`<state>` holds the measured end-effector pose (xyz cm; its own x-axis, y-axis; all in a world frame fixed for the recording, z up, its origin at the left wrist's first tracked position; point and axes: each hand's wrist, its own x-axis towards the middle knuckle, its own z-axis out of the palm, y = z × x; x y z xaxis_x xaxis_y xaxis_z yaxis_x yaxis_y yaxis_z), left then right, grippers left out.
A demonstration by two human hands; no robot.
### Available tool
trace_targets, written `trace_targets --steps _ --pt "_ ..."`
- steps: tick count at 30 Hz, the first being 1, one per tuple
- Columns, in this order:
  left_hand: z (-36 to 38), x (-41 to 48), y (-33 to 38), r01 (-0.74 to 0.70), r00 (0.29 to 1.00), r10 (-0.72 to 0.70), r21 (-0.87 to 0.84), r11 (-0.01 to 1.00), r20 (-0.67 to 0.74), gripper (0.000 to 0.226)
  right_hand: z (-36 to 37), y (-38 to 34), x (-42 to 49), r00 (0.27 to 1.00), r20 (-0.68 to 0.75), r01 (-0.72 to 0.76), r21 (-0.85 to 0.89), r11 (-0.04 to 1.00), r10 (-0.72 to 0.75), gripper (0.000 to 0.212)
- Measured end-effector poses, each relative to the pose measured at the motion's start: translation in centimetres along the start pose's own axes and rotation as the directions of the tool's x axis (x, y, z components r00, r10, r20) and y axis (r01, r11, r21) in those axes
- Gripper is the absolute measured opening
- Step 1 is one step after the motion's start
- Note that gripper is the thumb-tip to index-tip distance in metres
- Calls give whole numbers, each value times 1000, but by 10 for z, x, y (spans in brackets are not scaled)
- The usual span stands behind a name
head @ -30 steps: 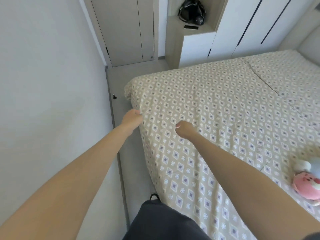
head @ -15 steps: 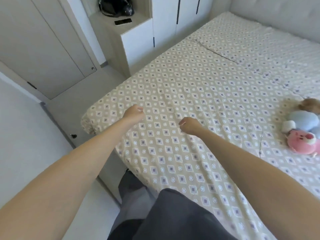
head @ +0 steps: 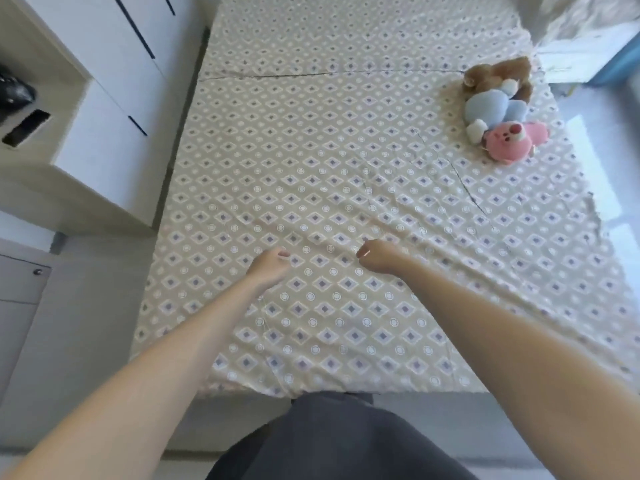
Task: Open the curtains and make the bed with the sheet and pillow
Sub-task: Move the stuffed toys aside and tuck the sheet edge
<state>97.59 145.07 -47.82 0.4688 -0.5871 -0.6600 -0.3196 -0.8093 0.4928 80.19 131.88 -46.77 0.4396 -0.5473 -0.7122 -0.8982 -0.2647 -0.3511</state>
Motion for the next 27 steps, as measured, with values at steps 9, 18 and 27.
trace_targets --steps 9,18,27 --pt "28 29 -14 -59 990 39 154 986 134 41 49 32 -6 986 52 -163 122 979 158 40" --pt "15 49 -57 -162 960 32 458 874 278 39 104 13 -16 963 17 -260 292 920 267 40" --pt "-15 76 -144 -318 899 91 497 808 428 38 238 -69 -8 923 41 -361 432 826 382 40"
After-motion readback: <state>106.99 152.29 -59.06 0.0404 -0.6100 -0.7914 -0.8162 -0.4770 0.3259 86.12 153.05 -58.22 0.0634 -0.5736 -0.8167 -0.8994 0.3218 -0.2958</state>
